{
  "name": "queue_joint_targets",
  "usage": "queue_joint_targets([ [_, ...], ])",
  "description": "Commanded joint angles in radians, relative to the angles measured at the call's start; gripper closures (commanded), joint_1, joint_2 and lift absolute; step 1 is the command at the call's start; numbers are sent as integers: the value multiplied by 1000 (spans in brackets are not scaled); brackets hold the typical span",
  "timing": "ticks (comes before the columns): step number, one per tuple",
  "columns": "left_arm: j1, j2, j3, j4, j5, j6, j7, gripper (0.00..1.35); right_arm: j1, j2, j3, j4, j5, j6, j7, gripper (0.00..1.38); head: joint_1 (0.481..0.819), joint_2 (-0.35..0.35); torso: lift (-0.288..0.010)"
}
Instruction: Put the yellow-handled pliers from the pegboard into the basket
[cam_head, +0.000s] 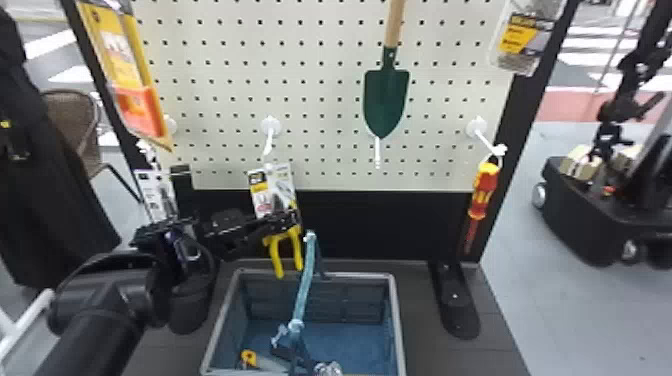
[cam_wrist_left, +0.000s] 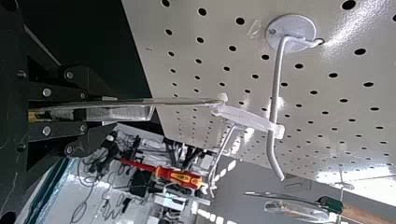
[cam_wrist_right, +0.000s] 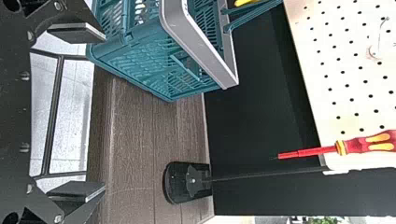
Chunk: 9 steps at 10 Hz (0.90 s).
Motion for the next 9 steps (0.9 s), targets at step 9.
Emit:
queue_joint_targets([
  [9, 71, -2, 39, -199, -67, 53, 6, 1208, 0, 1, 0, 0, -5, 0, 0, 174, 549, 0, -100],
])
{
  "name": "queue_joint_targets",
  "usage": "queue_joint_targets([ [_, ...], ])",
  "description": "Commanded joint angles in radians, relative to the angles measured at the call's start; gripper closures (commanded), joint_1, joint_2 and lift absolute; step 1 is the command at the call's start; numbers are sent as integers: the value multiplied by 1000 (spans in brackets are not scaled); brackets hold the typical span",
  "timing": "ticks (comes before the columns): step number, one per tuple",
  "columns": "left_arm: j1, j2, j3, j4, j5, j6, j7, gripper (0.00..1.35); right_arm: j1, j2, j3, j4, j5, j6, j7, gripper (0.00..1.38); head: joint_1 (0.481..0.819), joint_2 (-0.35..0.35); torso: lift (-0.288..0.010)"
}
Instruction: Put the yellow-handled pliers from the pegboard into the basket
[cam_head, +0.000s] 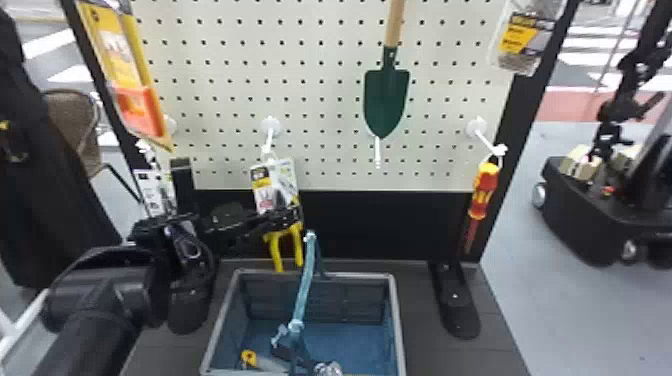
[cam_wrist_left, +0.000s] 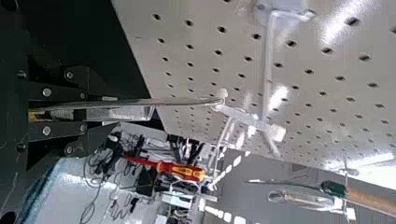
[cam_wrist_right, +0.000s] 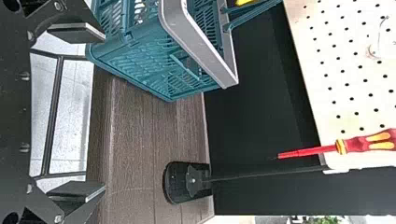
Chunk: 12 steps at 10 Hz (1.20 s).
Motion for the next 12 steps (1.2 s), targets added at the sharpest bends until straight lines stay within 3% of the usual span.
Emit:
queue_joint_targets([
  [1, 93, -1, 57, -212, -38, 85, 22, 1208, 0, 1, 0, -2, 0, 0, 0, 176, 549, 0, -100],
  [3, 186, -4, 95, -396, -44, 146, 45, 1208, 2, 1, 0, -5, -2, -2, 0, 176, 549, 0, -100],
  [4, 214, -8, 108, -433, -42, 158, 55, 1208, 0, 1, 0, -5, -2, 0, 0, 176, 549, 0, -100],
  [9, 407, -69, 155, -445, 19, 137, 93, 1208, 0, 1, 0, -2, -2, 0, 0, 174, 549, 0, -100],
  [12, 413, -70, 108, -367, 44, 124, 91, 1208, 0, 1, 0, 2, -2, 0, 0, 176, 549, 0, -100],
])
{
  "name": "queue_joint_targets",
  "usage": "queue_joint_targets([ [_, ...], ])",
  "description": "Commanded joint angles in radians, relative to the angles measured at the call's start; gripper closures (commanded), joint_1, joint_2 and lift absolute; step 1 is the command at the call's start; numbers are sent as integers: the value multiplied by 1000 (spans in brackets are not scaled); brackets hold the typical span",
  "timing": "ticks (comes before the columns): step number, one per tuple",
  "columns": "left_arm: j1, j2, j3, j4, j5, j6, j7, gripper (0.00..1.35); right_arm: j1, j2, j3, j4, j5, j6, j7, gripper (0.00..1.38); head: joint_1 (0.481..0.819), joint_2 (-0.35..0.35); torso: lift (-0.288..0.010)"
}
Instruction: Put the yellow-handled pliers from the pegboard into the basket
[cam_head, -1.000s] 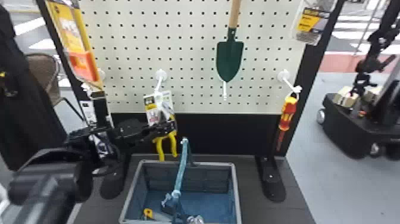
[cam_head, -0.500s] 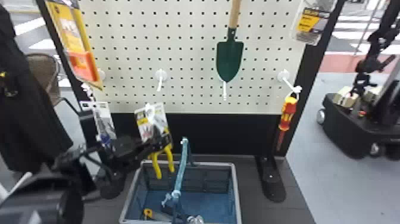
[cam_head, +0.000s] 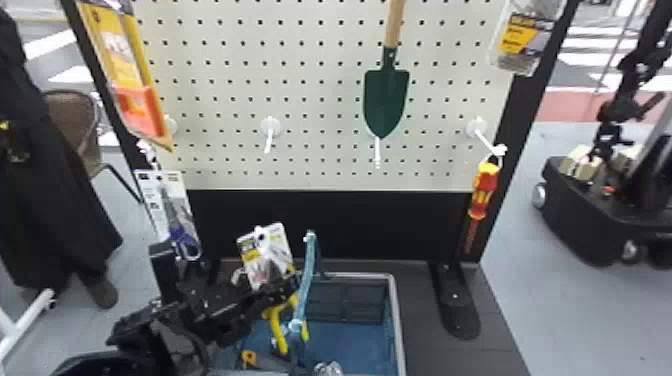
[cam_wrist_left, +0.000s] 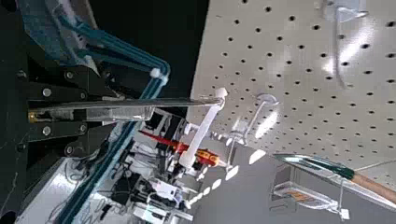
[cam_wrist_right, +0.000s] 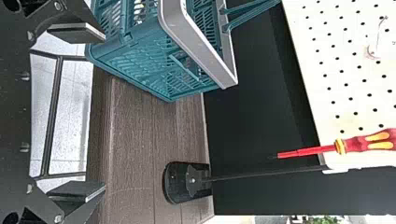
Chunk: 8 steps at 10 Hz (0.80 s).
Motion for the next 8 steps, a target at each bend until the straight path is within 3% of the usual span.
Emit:
queue_joint_targets([
  [1, -22, 0, -30, 79, 11, -16, -11, 1208, 0, 1, 0, 2, 0, 0, 0, 174, 549, 0, -100],
  [4, -39, 0, -48, 126, 11, -14, -23, 1207, 0, 1, 0, 2, -2, 0, 0, 174, 549, 0, -100],
  [5, -39, 2, -41, 128, 8, -1, -23, 1027, 0, 1, 0, 2, -2, 0, 0, 174, 549, 0, -100],
  [6, -37, 0, -33, 126, 6, 3, -12, 524, 0, 1, 0, 2, -2, 0, 0, 176, 549, 0, -100],
  [7, -35, 0, -24, 126, 6, 1, -6, 107, 0, 1, 0, 2, -3, 0, 0, 174, 549, 0, -100],
  [8, -37, 0, -19, 126, 11, -5, -6, 78, 0, 1, 0, 2, -2, 0, 0, 174, 549, 0, -100],
])
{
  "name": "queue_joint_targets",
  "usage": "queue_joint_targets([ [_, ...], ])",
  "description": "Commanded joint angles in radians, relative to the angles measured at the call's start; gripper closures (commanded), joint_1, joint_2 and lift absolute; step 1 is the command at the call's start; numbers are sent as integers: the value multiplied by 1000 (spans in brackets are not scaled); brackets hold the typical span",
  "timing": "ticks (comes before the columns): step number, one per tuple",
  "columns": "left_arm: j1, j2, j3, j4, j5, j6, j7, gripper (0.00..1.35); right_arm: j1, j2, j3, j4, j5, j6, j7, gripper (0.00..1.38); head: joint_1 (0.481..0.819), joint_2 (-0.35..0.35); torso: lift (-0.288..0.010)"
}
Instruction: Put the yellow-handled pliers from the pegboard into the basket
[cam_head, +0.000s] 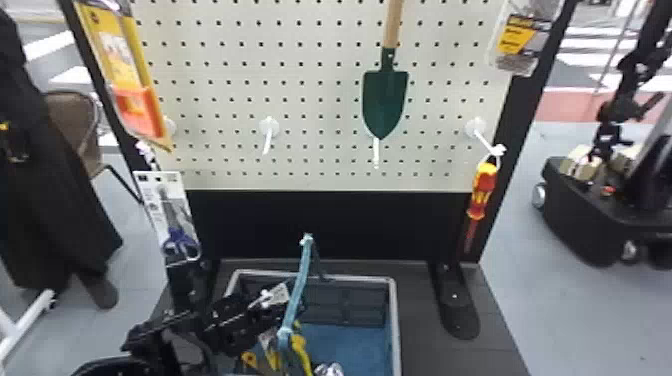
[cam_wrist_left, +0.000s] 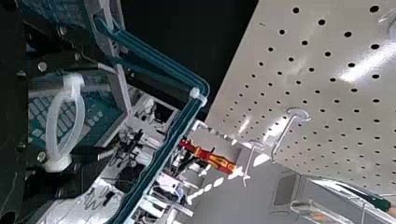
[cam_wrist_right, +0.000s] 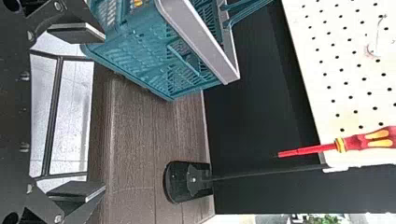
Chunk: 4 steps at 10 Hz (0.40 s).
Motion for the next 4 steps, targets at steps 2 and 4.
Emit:
queue_joint_targets([
  [2, -3, -3, 4, 0, 9, -7, 2, 220, 0, 1, 0, 0, 1, -1, 0, 174, 549, 0, -100],
  [4, -3, -3, 7, 0, 9, -16, 4, 226, 0, 1, 0, -2, 1, -1, 0, 176, 549, 0, -100],
])
